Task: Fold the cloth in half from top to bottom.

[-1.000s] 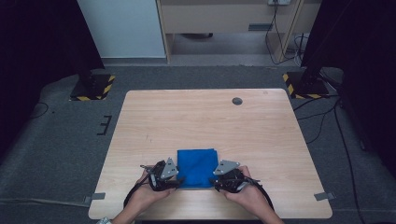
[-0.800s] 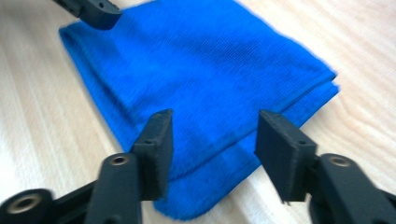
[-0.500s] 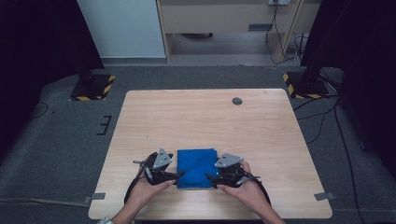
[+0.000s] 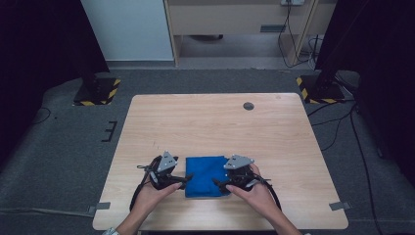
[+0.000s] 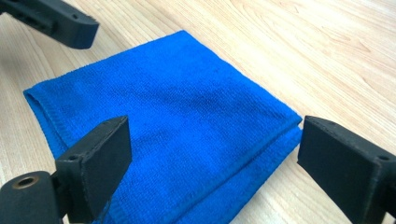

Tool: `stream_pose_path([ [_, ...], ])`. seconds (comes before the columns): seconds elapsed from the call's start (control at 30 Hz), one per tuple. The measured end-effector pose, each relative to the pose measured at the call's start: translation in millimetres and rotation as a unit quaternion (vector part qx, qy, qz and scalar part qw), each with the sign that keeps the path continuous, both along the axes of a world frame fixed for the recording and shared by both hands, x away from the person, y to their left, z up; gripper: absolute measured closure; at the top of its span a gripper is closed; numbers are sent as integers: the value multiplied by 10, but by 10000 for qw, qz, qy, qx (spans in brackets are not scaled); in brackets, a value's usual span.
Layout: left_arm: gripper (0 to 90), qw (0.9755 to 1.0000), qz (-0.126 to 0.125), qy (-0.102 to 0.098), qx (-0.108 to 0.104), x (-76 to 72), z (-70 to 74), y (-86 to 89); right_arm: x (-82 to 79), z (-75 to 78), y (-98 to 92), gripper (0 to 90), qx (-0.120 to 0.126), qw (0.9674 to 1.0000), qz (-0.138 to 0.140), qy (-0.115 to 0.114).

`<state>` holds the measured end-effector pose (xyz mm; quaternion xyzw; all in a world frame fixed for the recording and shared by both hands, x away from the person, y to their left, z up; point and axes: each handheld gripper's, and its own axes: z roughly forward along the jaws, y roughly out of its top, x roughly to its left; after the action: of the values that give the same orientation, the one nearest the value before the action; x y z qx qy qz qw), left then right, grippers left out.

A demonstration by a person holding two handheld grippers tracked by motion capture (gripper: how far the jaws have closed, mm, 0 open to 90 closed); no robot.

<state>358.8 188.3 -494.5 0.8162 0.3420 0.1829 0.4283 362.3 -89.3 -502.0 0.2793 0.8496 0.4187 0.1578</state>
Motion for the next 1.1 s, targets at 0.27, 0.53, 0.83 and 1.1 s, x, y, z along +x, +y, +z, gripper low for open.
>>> stream_pose_path([
  [0.27,115,9997,212,-128,13,193,66,100,169,88,-50,91,129,9997,-202,-62],
  [0.53,95,9991,280,-315,47,186,127,225,238,160,-181,91,257,9983,-491,-154],
  [0.83,85,9969,726,-298,-48,241,125,523,311,298,-451,85,532,9944,-846,-330],
  [1.1,85,9939,1079,-208,-16,307,65,755,421,402,-912,85,752,9856,-1456,-412],
])
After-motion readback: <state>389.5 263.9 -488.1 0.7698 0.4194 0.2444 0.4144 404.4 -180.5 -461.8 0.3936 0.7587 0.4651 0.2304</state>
